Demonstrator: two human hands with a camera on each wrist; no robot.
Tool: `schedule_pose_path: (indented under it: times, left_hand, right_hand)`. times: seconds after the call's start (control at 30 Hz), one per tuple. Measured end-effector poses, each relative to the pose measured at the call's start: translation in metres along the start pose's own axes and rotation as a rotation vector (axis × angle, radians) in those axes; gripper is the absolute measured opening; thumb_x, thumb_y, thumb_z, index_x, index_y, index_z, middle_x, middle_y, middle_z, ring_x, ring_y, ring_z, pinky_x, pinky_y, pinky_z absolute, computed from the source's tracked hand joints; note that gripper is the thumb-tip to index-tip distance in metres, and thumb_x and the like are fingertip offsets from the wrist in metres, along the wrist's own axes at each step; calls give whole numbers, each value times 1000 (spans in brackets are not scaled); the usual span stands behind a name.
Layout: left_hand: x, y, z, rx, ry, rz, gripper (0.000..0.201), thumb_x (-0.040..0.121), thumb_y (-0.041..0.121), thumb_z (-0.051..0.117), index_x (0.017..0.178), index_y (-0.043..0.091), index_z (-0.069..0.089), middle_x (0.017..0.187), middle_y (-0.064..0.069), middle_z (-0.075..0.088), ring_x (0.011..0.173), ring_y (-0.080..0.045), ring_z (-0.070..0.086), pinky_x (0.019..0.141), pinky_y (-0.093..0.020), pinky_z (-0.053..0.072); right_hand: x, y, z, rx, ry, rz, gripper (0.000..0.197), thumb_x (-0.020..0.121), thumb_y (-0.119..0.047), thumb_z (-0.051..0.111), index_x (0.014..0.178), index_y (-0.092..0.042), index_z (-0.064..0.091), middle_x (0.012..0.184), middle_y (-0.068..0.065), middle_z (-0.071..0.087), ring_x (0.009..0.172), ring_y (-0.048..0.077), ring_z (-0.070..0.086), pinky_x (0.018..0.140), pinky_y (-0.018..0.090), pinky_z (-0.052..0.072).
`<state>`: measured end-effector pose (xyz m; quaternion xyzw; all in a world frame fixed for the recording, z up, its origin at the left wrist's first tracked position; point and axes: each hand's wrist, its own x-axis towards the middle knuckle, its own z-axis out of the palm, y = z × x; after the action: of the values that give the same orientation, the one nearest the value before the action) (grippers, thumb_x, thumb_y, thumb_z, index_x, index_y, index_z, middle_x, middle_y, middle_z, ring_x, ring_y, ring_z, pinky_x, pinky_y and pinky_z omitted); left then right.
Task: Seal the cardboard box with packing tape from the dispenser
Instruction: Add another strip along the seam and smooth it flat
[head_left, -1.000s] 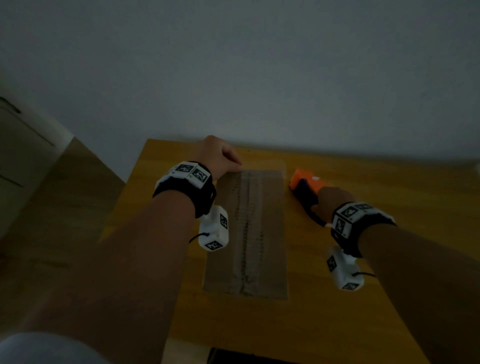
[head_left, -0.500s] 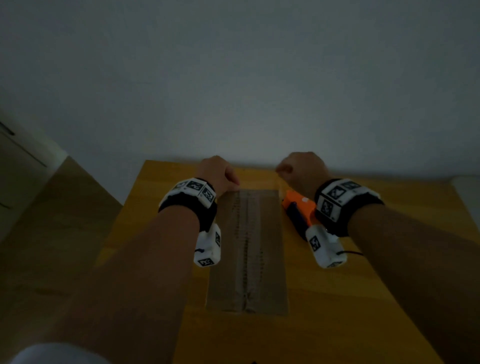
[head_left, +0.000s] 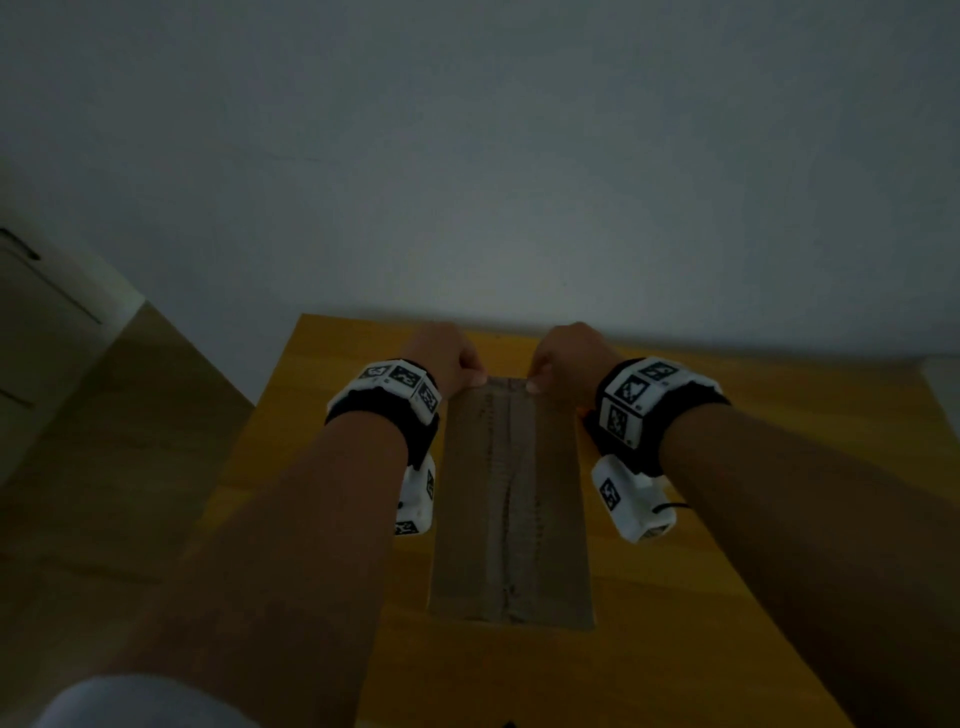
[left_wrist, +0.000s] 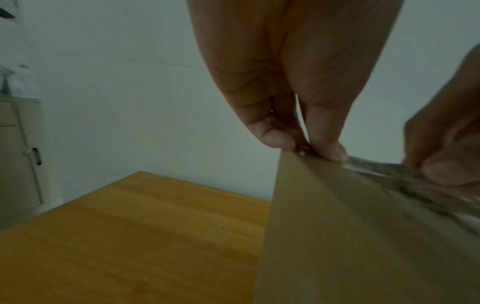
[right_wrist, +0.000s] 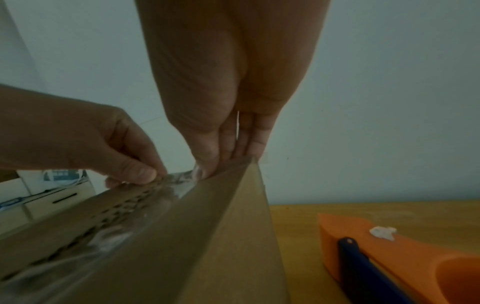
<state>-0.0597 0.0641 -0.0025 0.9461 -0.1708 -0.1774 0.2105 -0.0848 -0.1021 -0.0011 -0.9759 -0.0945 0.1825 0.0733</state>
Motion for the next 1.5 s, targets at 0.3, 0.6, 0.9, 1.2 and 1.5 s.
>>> schedule_pose_path:
  times: [0.3, 0.6, 0.9, 1.2, 1.5]
  left_hand:
    - [-1, -11, -3, -98, 56, -210, 24, 82, 24, 72, 96, 5, 78, 104, -11, 75, 96, -25, 69, 78, -25, 51]
    - [6, -7, -6, -48, 37, -315, 31, 76, 30, 76, 95, 5, 77, 98, -9, 75, 83, -24, 69, 81, -34, 58]
    - [4, -5, -6, -51, 17, -348, 38, 75, 36, 76, 93, 2, 76, 93, -14, 75, 86, -29, 71, 83, -41, 59]
    - [-3, -3, -5, -147, 57, -312, 32, 80, 29, 73, 91, -1, 75, 98, -16, 74, 89, -30, 70, 85, -37, 57]
    - [-12, -14, -1, -494, 56, -352, 14, 85, 9, 69, 98, 4, 72, 107, -19, 71, 93, -31, 68, 89, -43, 57]
  right_hand:
    - [-14, 20, -4, 19, 14, 315, 33, 91, -10, 56, 59, -4, 59, 63, 10, 56, 55, 21, 52, 56, 30, 47]
    - [-30, 23, 7, 245, 66, 464, 32, 97, -14, 45, 70, -6, 61, 72, 12, 63, 62, 25, 54, 52, 29, 42]
    - [-18, 15, 3, 428, 106, 432, 29, 87, -18, 66, 98, 7, 73, 79, 15, 74, 62, 20, 64, 59, 30, 54]
    - [-8, 10, 4, 276, 54, 530, 40, 92, -18, 56, 53, -9, 52, 51, 7, 49, 42, 15, 40, 42, 22, 35]
    - [-15, 2, 2, 248, -28, 388, 30, 94, -1, 45, 114, 1, 67, 106, 19, 67, 83, 27, 61, 71, 32, 47]
